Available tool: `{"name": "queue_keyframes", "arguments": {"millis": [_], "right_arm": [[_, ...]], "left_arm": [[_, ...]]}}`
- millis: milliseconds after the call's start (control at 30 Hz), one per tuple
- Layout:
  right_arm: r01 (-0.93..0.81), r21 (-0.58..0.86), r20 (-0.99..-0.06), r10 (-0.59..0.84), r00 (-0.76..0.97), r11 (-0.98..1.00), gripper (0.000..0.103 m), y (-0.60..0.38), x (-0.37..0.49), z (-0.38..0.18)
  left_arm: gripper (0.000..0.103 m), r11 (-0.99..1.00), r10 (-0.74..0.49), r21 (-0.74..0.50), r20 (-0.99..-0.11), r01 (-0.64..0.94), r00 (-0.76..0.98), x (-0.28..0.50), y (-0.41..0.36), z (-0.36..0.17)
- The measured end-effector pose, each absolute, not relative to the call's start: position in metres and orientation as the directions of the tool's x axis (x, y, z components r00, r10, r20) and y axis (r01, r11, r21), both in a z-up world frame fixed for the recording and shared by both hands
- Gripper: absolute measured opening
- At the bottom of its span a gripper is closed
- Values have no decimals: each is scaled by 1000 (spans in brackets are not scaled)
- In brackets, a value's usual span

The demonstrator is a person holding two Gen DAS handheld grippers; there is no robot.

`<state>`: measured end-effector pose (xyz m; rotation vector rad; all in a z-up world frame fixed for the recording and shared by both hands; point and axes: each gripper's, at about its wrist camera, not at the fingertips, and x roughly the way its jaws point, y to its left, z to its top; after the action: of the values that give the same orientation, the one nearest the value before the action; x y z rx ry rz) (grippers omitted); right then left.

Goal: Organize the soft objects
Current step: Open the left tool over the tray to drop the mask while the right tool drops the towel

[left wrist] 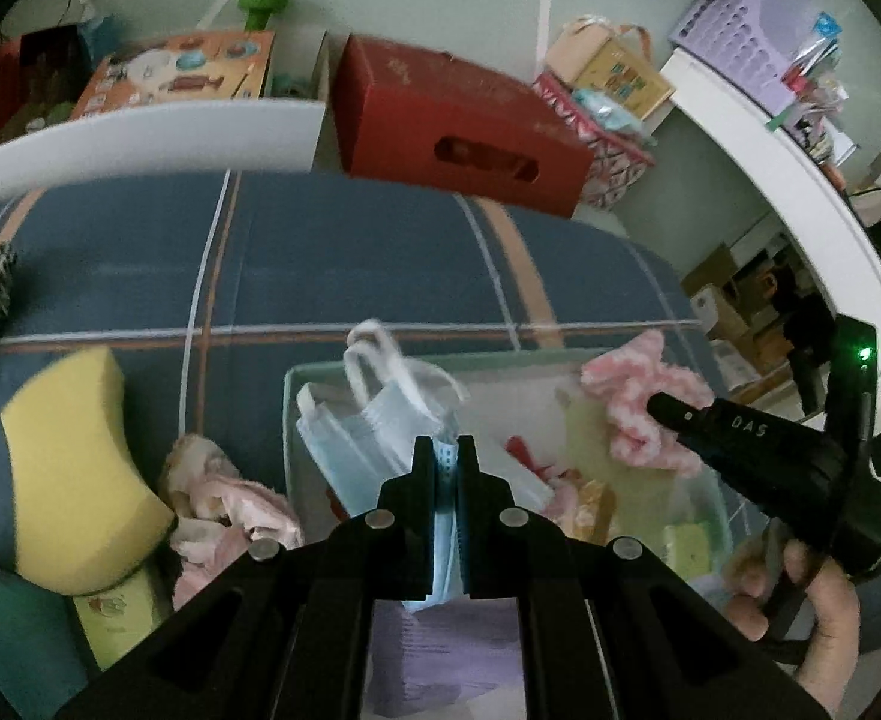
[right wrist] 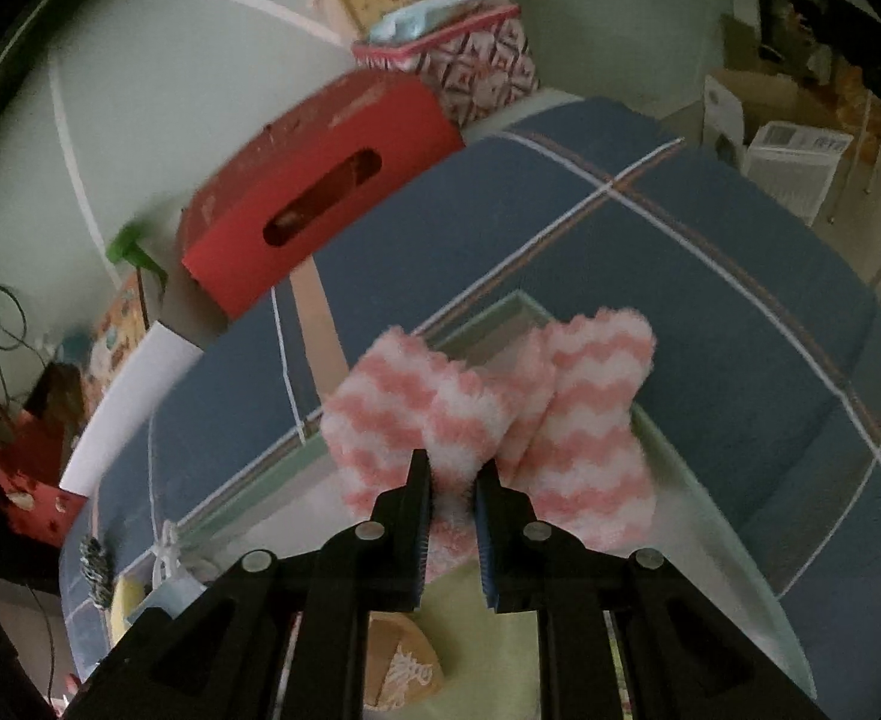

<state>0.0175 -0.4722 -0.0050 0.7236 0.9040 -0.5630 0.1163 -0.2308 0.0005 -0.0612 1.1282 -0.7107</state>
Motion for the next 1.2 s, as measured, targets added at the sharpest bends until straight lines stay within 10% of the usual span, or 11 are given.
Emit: {"name": "queue_keyframes", "arguments": {"millis": [267,400,500,633,1200], "right_arm": [[701,283,-851,-166,499,655,17,-466,21,10],[704,273,-840,-194,507,655,21,-463,17,25],[705,255,-833,-220,508,661,24,-460,15,37],[707,229,-822,-256,509,669,60,-455,15,50],[668,221,-774,-290,563,710,82,-433,24,76]], "left_arm": [[8,793,-526,-395,-828,463,194,118,-229,-7],[48,801,-508,-370,-836,471,208,117,-228,7],[52,797,-516,-371,-828,476,219,117,-224,21],[71,816,-491,-338,-833,470,254,115,-216,37],[98,910,-386,-244,-795,336,468,137,-157,75]]}}
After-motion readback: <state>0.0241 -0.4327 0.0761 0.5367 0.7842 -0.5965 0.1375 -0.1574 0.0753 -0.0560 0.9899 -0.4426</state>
